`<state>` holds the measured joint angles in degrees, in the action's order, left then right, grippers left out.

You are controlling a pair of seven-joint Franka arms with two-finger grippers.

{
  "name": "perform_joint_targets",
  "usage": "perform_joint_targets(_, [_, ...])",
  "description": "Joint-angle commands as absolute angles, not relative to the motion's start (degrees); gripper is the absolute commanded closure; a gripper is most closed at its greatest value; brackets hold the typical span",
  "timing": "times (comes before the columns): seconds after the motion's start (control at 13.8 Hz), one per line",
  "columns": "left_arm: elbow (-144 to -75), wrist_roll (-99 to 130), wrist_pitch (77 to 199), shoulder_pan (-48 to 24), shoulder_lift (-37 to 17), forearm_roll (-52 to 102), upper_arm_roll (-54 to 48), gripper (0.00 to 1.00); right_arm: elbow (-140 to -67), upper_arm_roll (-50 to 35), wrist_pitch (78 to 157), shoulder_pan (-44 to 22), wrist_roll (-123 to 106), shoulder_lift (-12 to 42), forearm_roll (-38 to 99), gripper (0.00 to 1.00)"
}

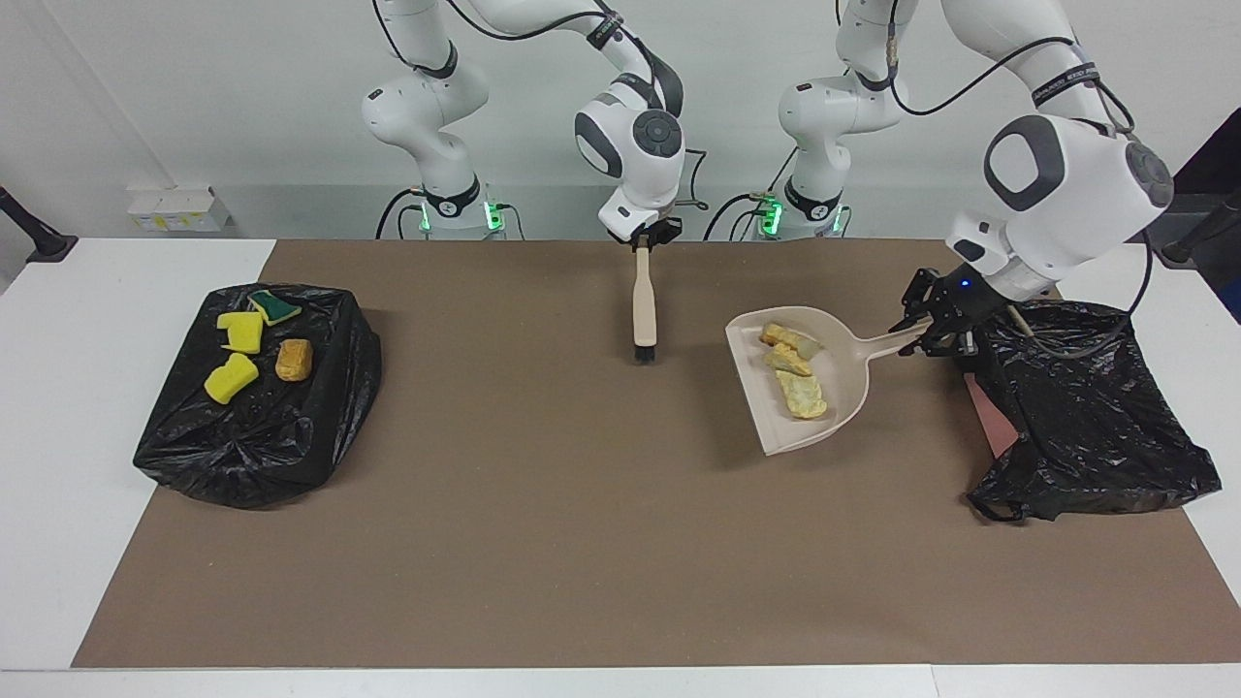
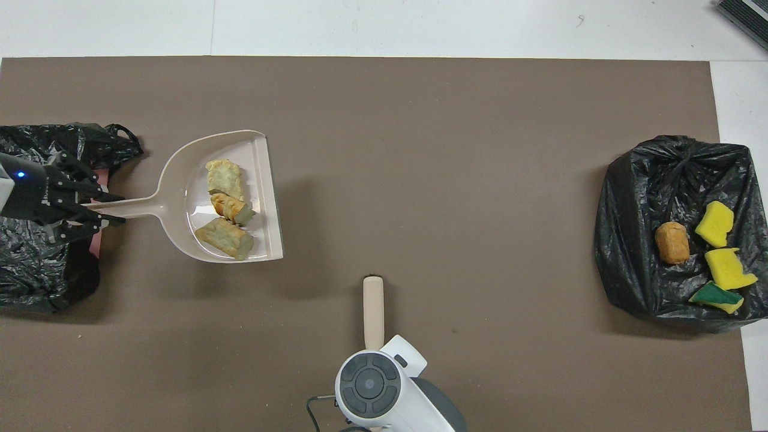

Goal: Sweep and dump trash in bin
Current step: 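Carry the dustpan over the black bag and tilt it with the left gripper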

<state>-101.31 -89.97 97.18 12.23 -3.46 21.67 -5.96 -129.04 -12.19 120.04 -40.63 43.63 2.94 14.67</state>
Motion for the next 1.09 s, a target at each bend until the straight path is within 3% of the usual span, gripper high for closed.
perform_joint_targets(0.0, [-94.1,-93.1,91.6,16.9,-6.7,23.1,-6.9,1.00,-130.1,-12.1,120.9,-40.3,40.9,1.8,15.4,0.38])
perform_joint_targets(0.14, [-91.8,-96.6,89.5,20.8,-8.0,22.9,-6.9,1.00,-129.3,-12.1,120.8,-40.3,41.2,2.2,14.5,0.00])
perform_joint_targets(0.36, [-91.7,-100.1,89.4,26.1,-8.0,23.3,-7.0,1.00,-126.9,-11.5,120.8,-38.4,41.6,2.3,12.4,0.00])
perform_joint_targets(1.01, [-79.4,-107.6,84.0,41.4,-13.3,21.5,-6.2,1.00,-116.5,-11.4,118.3,-15.1,33.6,0.8,0.9,0.00])
